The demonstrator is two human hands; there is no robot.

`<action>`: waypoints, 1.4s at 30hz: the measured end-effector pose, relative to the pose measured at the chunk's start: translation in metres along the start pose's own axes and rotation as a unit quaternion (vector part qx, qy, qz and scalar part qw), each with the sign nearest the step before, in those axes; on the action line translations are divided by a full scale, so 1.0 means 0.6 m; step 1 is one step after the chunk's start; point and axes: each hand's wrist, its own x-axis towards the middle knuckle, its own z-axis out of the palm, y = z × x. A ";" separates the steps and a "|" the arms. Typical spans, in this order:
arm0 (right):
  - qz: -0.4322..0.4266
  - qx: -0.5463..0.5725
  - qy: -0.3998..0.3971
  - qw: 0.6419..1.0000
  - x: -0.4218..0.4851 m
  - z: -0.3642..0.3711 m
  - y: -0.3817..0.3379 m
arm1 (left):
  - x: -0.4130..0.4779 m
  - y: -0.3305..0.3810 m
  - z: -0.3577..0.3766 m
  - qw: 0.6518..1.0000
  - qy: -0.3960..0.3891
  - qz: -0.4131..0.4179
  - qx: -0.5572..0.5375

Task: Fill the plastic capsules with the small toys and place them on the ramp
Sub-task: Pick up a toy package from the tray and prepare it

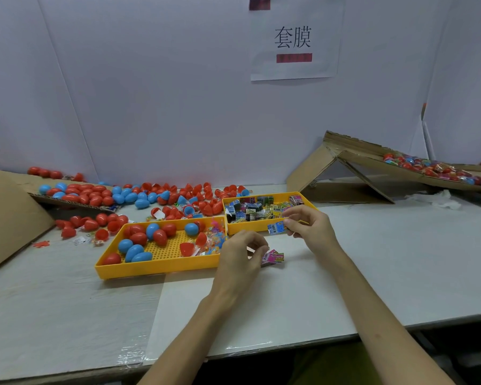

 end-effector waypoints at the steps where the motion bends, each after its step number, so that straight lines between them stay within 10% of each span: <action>1: 0.004 0.007 0.000 1.000 0.000 0.000 0.000 | 0.000 0.000 0.000 1.000 0.000 0.007 0.004; 19: 0.027 0.044 -0.048 0.998 -0.004 0.003 -0.004 | 0.013 0.004 -0.057 0.971 0.224 -0.018 0.080; 25: 0.025 0.041 -0.044 0.998 -0.002 0.005 0.002 | 0.055 -0.043 -0.141 0.953 0.066 -0.212 0.205; 31: 0.024 0.050 -0.070 0.996 -0.002 0.007 0.003 | 0.071 -0.010 -0.097 0.995 -0.016 -0.094 -0.006; 36: 0.019 0.069 -0.095 0.993 -0.003 0.005 0.004 | 0.077 0.032 -0.036 0.969 -0.157 -0.147 -0.123; 42: 0.008 0.056 -0.104 0.993 -0.002 0.007 0.004 | 0.057 0.018 -0.021 0.937 -0.148 -0.213 -0.234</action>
